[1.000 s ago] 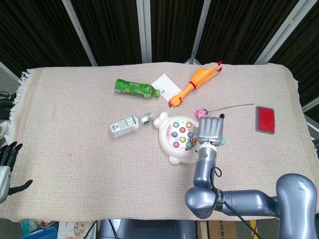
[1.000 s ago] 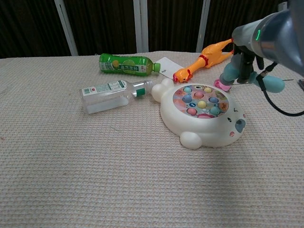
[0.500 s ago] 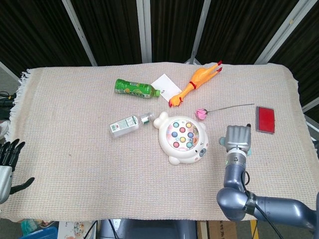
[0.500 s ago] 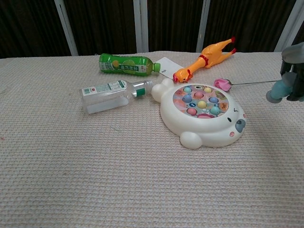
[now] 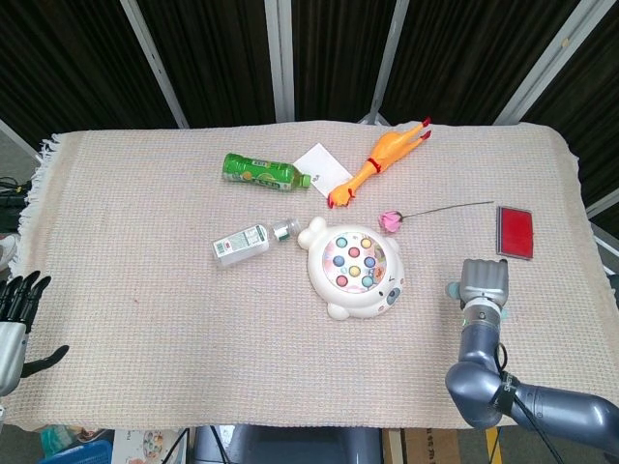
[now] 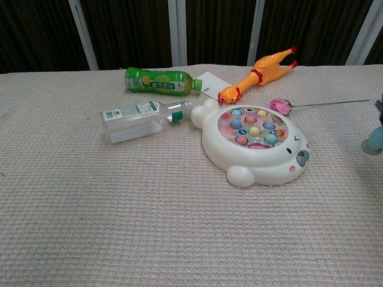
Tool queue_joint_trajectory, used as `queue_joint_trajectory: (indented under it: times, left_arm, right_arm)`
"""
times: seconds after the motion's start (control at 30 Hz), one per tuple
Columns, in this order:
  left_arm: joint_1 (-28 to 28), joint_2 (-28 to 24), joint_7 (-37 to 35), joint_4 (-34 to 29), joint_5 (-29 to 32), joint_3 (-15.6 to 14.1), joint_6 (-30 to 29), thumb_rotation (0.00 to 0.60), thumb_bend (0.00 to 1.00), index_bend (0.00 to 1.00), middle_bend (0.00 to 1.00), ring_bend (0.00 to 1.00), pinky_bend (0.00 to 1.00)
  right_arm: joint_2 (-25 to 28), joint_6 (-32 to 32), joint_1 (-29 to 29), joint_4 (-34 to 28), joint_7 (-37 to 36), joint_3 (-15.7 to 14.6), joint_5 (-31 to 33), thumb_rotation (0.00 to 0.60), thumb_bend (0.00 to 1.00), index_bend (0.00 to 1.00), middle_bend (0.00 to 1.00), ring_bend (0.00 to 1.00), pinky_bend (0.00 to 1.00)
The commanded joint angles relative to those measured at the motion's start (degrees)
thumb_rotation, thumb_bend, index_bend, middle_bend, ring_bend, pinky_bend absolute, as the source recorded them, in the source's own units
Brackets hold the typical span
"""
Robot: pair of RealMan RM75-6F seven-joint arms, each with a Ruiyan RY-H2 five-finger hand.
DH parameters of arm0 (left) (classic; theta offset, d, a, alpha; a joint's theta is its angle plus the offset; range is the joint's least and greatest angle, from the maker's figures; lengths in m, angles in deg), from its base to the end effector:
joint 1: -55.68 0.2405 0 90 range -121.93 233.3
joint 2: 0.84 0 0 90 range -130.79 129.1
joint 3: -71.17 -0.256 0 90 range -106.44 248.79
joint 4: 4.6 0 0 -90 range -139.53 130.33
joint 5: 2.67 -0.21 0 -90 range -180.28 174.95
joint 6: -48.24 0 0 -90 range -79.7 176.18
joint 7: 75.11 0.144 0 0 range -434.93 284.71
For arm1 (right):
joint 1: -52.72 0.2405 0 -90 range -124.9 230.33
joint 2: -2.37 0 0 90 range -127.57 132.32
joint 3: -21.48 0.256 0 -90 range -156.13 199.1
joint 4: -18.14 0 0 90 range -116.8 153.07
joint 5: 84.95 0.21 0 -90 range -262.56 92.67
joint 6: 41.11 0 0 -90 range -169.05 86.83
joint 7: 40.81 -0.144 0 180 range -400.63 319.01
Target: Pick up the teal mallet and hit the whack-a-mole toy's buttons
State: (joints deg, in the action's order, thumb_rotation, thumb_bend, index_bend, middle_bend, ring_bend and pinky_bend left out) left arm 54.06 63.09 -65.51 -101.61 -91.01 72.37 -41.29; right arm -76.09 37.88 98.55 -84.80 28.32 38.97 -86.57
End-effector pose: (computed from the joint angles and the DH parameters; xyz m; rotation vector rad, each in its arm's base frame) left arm -0.2972 0.1568 0.1575 -1.3908 -0.8185 -0.8459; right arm -0.2078 -0.3329 0.0639 1.4077 -1.0571 0.0363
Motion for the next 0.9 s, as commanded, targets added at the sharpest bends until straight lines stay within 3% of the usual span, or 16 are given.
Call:
queue_joint_trajectory:
  times: [0.03, 0.47, 0.9]
  left_arm:
    - [0.02, -0.03, -0.09, -0.02, 0.10, 0.01, 0.04, 0.600, 0.00, 0.08, 0.00, 0.00, 0.00]
    - [-0.05, 0.09, 0.29, -0.14, 0.36, -0.06, 0.50, 0.600, 0.00, 0.08, 0.00, 0.00, 0.00]
    - [0.07, 0.12, 0.62, -0.21, 0.62, -0.10, 0.58, 0.600, 0.00, 0.08, 0.00, 0.00, 0.00]
  right_arm:
    - [-0.37, -0.92, -0.35, 1.08, -0.65, -0.90, 0.15, 0.600, 0.56, 0.87, 0.63, 0.48, 0.20]
    - [-0.35, -5.28, -2.11, 3.78, -5.42, -2.86, -1.32, 0.600, 0.56, 0.87, 0.59, 0.45, 0.19]
    - [0.26, -6.59, -1.42, 4.32, -5.50, -4.12, 0.26, 0.600, 0.56, 0.80, 0.49, 0.37, 0.15]
